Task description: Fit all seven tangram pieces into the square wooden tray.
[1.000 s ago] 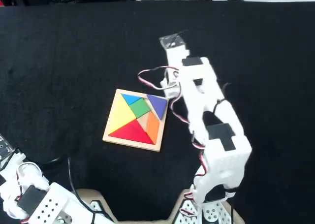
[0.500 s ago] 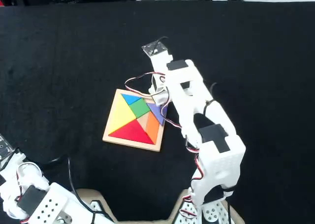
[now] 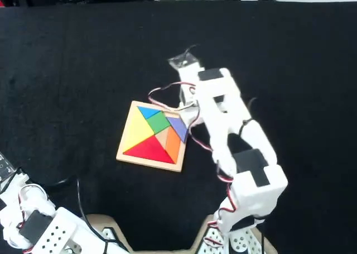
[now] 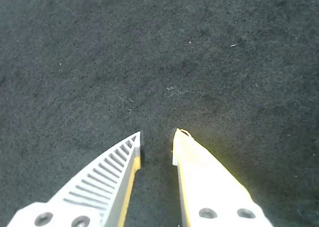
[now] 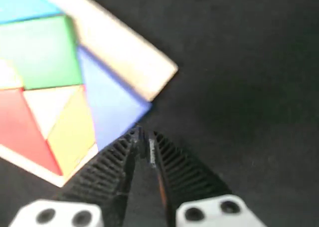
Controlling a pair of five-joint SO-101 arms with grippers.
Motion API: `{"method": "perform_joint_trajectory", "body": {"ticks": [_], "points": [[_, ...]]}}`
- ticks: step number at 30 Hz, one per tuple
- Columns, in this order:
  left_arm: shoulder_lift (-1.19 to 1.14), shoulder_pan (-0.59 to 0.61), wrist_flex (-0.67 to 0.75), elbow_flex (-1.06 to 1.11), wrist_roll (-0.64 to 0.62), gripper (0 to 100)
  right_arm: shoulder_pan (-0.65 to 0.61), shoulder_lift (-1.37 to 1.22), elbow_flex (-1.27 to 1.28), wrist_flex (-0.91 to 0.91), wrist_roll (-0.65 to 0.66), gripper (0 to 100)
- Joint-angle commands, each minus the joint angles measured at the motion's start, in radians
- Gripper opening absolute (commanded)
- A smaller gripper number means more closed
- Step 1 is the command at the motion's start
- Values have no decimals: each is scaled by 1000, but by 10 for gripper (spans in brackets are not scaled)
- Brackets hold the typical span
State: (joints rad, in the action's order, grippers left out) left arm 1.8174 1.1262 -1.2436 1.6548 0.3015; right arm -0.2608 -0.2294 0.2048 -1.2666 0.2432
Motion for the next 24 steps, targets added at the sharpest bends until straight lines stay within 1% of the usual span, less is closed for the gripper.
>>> {"method": "perform_joint_trajectory", "body": {"ticks": [1,7,17,22,24], "points": [[3,-15,-3,-8,-5,121,-31,56,7,31,15,11],[3,-15,-3,-8,-5,121,-32,56,82,157,15,11],[3,-15,-3,-8,-5,120,-46,64,70,184,14,11],[3,-15,-3,-8,-5,120,-40,104,74,184,-77,11],[3,-15,-3,-8,-5,120,-29,154,96,187,-89,11]]}}
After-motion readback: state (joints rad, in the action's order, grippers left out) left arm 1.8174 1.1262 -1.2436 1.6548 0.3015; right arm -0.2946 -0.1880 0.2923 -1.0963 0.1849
